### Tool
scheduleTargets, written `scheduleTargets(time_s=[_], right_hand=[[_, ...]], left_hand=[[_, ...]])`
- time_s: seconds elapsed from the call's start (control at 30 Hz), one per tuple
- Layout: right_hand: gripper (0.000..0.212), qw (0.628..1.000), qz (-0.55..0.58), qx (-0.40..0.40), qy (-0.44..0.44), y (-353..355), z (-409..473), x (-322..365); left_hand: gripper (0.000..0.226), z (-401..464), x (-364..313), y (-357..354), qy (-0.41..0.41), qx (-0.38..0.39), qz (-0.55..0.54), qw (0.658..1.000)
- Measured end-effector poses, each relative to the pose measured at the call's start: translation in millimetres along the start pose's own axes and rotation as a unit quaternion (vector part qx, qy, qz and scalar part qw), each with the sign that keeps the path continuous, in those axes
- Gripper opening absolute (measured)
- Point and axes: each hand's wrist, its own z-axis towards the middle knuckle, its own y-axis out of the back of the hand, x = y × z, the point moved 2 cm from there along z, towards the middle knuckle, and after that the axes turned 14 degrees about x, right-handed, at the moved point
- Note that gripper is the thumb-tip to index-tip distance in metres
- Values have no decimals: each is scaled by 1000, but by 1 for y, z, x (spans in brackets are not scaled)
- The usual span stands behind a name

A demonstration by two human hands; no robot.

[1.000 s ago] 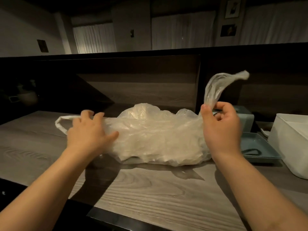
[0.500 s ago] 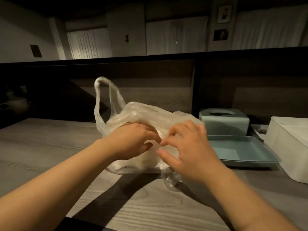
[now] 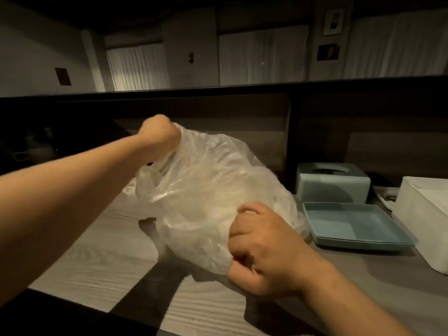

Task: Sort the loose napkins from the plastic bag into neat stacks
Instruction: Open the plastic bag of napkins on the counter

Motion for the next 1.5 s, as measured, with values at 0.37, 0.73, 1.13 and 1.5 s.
scheduleTargets(time_s=[0.37,0.73,1.13,1.5], right_hand=[[35,963,15,-102,-248,-5,-2,-17],[14,943,-123,-37,-306,26,42,-41],[7,631,573,-181,-490,24,56,-114],[30,953,26,-263,-149,53,77,-32]], left_hand=[[28,-52,-15,-19,-324,-209,-66,920],[42,-56,31,-81,-272,164,145,937],[119,-109,56,-58,-40,485,418,767],[24,-82,-11,-8,-355,161,275,879]])
